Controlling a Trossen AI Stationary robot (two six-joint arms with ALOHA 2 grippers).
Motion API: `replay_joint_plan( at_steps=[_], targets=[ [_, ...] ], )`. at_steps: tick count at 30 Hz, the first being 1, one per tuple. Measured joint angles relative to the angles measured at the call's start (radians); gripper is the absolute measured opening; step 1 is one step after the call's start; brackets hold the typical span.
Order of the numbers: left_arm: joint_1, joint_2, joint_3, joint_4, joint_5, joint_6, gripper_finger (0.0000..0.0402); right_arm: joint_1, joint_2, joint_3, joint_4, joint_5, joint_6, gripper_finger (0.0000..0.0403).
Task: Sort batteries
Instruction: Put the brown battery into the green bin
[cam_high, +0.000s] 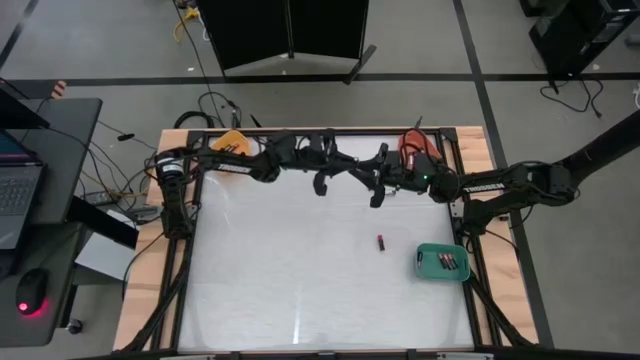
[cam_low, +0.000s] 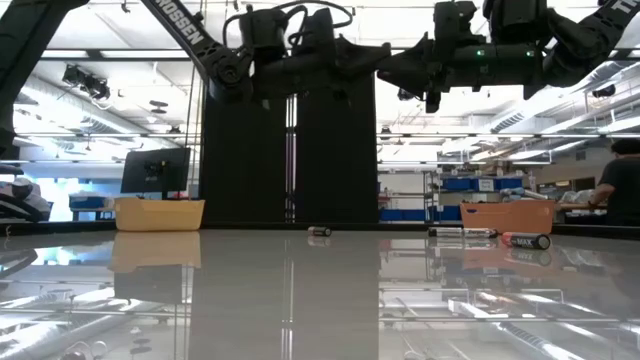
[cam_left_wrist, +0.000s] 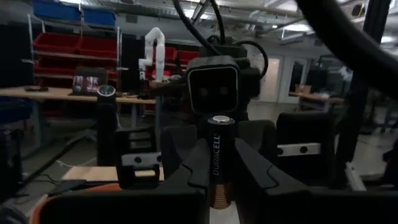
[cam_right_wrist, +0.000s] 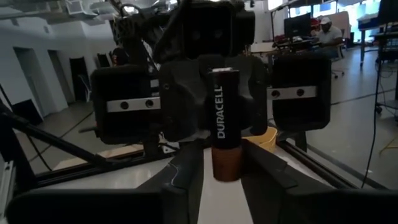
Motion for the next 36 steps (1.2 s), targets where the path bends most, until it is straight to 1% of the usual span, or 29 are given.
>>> replay_joint_plan(
  at_steps=[3, 8, 13, 15, 19, 23, 25, 28, 31, 34, 36],
  targets=[
    [-0.002, 0.000, 0.010, -0.009, 0.009, 0.008, 0.0040, 0.001, 0.000, 0.000, -0.005, -0.002, 0.000, 0.0100],
    [-0.001, 0.000, 0.013, -0.046, 0.012, 0.002, 0.0040, 0.000, 0.001, -0.001, -0.018, -0.001, -0.018, 0.0063],
    [-0.001, 0.000, 0.013, -0.051, 0.006, 0.002, 0.0042, 0.000, 0.001, -0.001, -0.023, 0.004, -0.023, 0.0063],
    [-0.001, 0.000, 0.013, -0.054, 0.006, 0.008, 0.0062, 0.000, 0.000, -0.001, -0.028, 0.004, -0.019, 0.0063],
    [0.008, 0.000, 0.012, -0.060, 0.004, 0.036, 0.0119, 0.000, -0.024, -0.001, -0.077, 0.004, 0.002, 0.0063],
    [0.035, -0.007, 0.011, -0.067, 0.008, 0.068, 0.0160, 0.000, -0.083, 0.000, -0.185, 0.014, 0.024, 0.0063],
    [0.052, -0.010, 0.011, -0.063, 0.008, 0.069, 0.0171, 0.001, -0.125, 0.014, -0.302, 0.034, 0.035, 0.0063],
    [0.078, -0.013, 0.004, -0.052, 0.009, 0.083, 0.0179, 0.024, -0.174, 0.086, -0.562, 0.080, 0.048, 0.0063],
    [0.100, -0.013, -0.009, -0.031, 0.013, 0.092, 0.0180, 0.065, -0.200, 0.188, -0.844, 0.107, 0.079, 0.0063],
    [0.117, -0.013, -0.032, 0.016, 0.014, 0.108, 0.0181, 0.119, -0.200, 0.289, -1.126, 0.141, 0.171, 0.0063],
    [0.130, -0.013, -0.055, 0.066, 0.013, 0.115, 0.0182, 0.162, -0.189, 0.343, -1.299, 0.159, 0.271, 0.0063]
  ],
)
